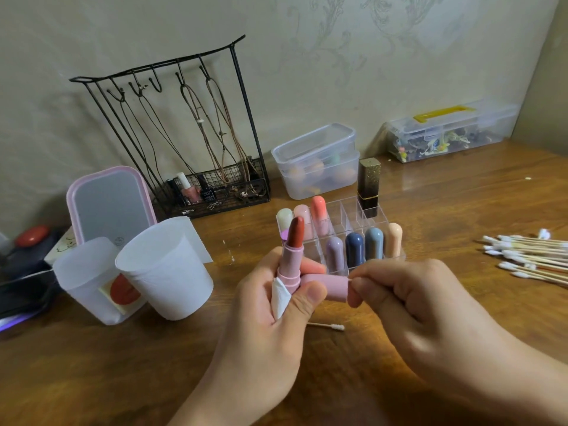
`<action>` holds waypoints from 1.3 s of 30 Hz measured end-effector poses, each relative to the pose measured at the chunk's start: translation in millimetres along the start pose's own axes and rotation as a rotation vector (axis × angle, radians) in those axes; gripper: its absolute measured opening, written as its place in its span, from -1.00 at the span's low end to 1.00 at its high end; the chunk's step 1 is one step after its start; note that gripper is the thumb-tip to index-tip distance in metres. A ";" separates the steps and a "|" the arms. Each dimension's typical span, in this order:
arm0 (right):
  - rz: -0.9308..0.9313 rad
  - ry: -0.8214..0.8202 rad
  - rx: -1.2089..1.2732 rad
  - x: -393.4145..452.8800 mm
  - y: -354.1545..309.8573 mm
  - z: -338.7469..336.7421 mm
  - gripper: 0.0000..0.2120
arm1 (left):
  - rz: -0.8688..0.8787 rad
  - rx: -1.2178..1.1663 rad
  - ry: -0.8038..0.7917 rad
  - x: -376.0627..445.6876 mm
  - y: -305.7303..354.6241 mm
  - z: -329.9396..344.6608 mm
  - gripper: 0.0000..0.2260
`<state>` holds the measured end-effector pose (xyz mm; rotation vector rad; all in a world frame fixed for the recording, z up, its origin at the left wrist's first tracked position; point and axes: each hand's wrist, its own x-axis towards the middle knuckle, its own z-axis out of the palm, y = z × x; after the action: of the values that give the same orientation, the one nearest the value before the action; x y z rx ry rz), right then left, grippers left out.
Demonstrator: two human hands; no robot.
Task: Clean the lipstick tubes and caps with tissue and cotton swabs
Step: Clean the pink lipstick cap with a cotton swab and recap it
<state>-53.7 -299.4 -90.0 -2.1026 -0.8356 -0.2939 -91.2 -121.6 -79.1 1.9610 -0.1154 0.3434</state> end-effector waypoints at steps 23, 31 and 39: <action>0.194 -0.255 0.602 0.7 7.6 -7.7 -0.71 | -0.015 -0.233 -0.005 4.3 -7.7 -5.2 -0.90; 0.077 -0.269 0.430 2.4 8.2 -10.3 -0.72 | 0.013 -0.245 -0.002 5.1 -10.5 -5.9 -0.91; -0.021 0.006 0.501 1.2 12.4 -12.2 -0.72 | -0.024 -0.238 0.066 8.6 -14.0 -10.5 -0.84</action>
<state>-43.7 -313.6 -89.5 -1.6254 -0.8286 -0.0867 -81.6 -105.6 -85.1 1.7127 -0.0859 0.3607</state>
